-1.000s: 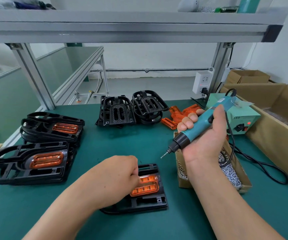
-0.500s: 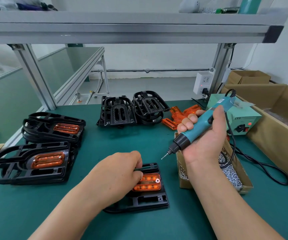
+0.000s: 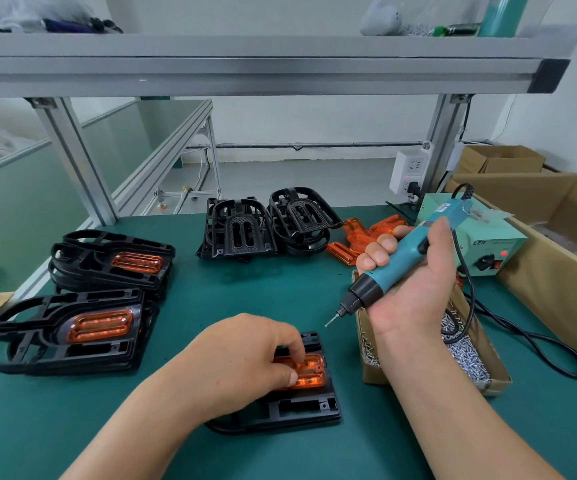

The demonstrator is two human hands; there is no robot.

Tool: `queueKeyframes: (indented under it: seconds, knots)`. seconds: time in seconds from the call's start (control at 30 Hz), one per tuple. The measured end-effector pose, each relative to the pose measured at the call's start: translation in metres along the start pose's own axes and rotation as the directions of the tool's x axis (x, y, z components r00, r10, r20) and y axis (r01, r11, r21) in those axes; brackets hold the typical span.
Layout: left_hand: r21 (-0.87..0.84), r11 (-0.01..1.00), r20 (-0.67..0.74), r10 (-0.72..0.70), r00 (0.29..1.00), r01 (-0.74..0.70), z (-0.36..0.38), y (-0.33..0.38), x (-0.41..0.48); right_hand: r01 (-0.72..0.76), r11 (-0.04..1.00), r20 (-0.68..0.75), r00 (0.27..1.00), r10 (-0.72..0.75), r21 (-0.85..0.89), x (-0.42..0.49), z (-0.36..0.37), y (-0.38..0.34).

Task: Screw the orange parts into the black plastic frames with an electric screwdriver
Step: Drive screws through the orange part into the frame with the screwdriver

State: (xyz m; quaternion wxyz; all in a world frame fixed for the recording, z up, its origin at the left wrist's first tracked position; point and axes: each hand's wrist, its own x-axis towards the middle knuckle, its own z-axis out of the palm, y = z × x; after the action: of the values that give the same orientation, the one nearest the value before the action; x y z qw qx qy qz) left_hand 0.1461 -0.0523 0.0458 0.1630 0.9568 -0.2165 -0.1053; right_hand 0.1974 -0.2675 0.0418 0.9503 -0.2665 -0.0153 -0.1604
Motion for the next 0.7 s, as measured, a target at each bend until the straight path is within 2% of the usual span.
queueKeyframes:
  seconds: [0.57,0.63,0.7]
  knots:
    - [0.186,0.982,-0.009,-0.044,0.999,0.045,0.006,0.003,0.0,-0.01,1.0,0.009,1.0,0.01,-0.004,-0.002,-0.001,0.003]
    - [0.132,0.99,0.013,-0.04,0.999,0.038,0.002,0.001,-0.003,-0.005,1.0,0.013,1.0,0.005,-0.008,-0.002,-0.001,0.004]
    - [-0.061,0.997,0.014,-0.043,0.999,0.044,-0.006,-0.001,-0.004,-0.009,1.0,0.019,1.0,0.009,-0.011,-0.002,-0.001,0.005]
